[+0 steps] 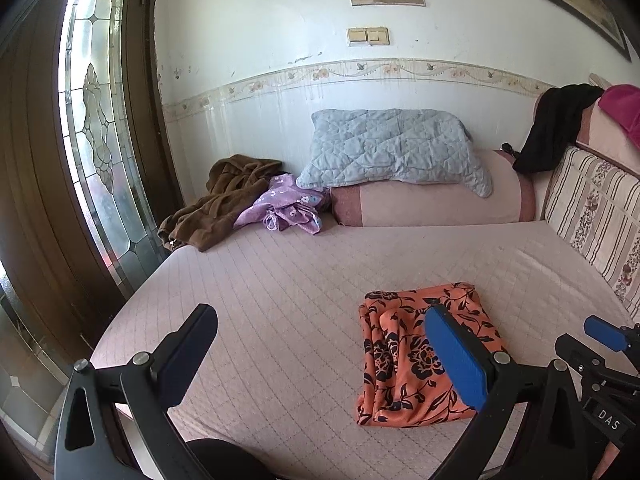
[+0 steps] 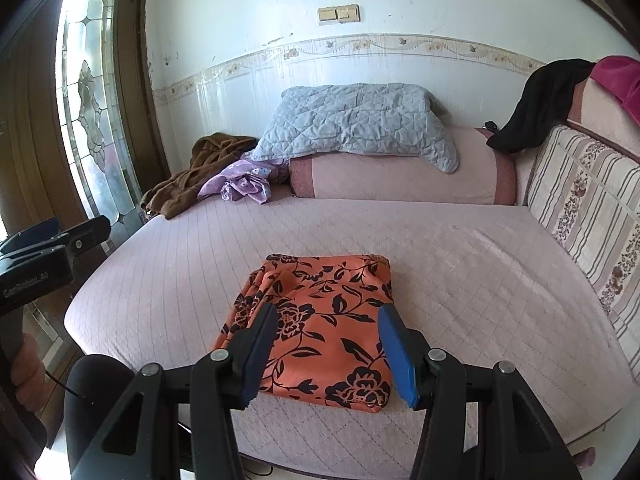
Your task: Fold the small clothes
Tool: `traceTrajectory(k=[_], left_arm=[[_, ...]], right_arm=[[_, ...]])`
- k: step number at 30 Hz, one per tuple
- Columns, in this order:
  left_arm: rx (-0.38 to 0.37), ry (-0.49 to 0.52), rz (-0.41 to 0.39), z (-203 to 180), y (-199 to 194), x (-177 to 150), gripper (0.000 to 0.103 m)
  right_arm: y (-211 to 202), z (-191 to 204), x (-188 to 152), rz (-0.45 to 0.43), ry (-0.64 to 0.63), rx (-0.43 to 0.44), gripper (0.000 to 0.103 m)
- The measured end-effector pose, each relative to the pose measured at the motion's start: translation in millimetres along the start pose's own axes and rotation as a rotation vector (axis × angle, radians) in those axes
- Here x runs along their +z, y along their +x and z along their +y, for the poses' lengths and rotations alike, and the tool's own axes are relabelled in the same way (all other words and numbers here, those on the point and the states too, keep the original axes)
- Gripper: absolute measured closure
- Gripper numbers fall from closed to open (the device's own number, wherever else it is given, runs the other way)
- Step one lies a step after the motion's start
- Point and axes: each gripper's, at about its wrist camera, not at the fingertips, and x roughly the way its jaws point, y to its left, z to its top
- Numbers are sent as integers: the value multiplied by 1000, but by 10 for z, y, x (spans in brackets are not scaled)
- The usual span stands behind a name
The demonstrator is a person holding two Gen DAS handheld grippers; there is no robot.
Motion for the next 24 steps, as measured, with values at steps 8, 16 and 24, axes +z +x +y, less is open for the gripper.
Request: traceTrajectory(k=[8, 16, 24], left_arm=[[-9, -4, -23, 70, -117, 34, 0], [-13, -9, -47, 144, -180, 111, 0], [-14, -18, -65, 182, -187, 184, 0]], right_arm=[[-68, 76, 59, -18, -1, -9, 46], [-135, 158, 126, -42, -4, -21, 46], [-139, 236, 232, -69, -12, -26, 46]])
